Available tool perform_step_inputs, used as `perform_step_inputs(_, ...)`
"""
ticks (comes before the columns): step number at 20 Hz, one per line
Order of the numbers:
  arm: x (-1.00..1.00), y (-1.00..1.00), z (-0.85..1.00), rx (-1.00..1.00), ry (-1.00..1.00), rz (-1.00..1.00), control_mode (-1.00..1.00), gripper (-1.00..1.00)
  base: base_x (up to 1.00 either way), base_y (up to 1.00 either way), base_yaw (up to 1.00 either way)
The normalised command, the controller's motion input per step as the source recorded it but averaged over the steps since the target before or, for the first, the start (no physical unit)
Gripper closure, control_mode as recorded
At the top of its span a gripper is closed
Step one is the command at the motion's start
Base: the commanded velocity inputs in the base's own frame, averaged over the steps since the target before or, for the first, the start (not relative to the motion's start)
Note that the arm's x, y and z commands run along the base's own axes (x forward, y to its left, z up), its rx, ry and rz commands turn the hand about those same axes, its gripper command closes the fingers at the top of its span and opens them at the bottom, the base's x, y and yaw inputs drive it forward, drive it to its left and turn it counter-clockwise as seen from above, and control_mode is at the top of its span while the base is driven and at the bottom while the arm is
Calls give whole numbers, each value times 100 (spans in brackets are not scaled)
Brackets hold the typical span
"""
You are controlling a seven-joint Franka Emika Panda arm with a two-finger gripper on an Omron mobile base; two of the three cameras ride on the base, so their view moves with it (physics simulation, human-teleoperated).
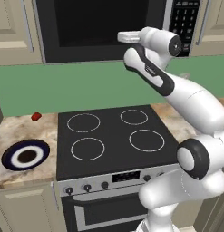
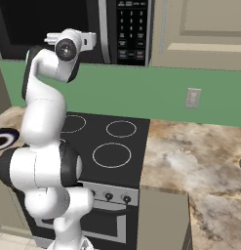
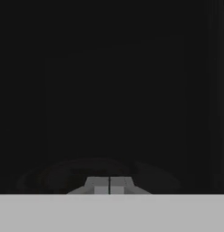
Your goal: Pick the chicken drumstick from the counter and place it in the microwave. Then turn on the microwave.
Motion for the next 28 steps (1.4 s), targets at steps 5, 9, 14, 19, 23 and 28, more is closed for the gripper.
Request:
perform_step_inputs(5,33,1,18,0,5,7,-100,100,0,0,0)
perform_step_inputs(9,-62,-9,39,-1,-3,4,-100,100,0,0,0)
perform_step_inputs(14,-100,-54,39,0,-6,0,-100,100,0,0,0)
perform_step_inputs(19,-66,-92,2,0,0,0,-100,100,0,0,0)
perform_step_inputs(23,-8,-86,-20,0,6,3,-100,100,0,0,0)
perform_step_inputs(28,-3,-54,-17,-2,1,18,-100,100,0,0,0)
